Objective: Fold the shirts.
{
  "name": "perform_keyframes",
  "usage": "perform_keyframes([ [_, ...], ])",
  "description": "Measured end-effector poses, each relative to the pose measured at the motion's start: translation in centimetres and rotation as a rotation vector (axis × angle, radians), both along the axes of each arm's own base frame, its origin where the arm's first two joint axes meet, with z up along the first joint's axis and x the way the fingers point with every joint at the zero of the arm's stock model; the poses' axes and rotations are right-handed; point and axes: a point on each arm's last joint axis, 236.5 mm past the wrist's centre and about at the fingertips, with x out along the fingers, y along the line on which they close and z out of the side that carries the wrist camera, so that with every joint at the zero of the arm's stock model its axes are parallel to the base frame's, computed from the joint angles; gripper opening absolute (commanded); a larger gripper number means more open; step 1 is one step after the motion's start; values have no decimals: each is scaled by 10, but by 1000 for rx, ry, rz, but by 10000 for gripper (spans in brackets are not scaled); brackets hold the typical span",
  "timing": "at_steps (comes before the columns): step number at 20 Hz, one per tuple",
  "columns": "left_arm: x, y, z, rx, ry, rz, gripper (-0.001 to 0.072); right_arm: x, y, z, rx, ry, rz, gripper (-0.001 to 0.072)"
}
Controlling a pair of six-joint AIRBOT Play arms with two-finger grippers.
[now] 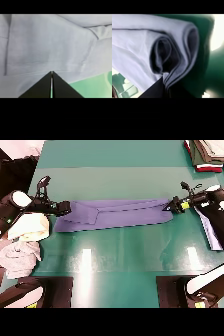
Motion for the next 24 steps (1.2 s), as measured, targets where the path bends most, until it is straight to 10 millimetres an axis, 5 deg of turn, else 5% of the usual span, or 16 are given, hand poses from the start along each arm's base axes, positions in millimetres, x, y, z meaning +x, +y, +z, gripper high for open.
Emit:
perform_keyframes([
  [4, 6, -30, 11, -38, -34, -53, 22, 12, 11, 31, 37, -98, 1, 11],
  [9, 24, -105, 11, -54, -47, -210, 22, 28, 40, 106, 94, -277, 6, 11],
  [16, 47, -213, -54, -59, 37, -382, 22, 28, 129, 227, 138, -530, 195, 11],
  [20, 60, -236, -76, -89, 58, -383, 22, 12, 186, 265, 160, -613, 311, 11],
  [24, 73, -241, -73, -102, 39, -376, 22, -2, 226, 282, 182, -658, 388, 10],
])
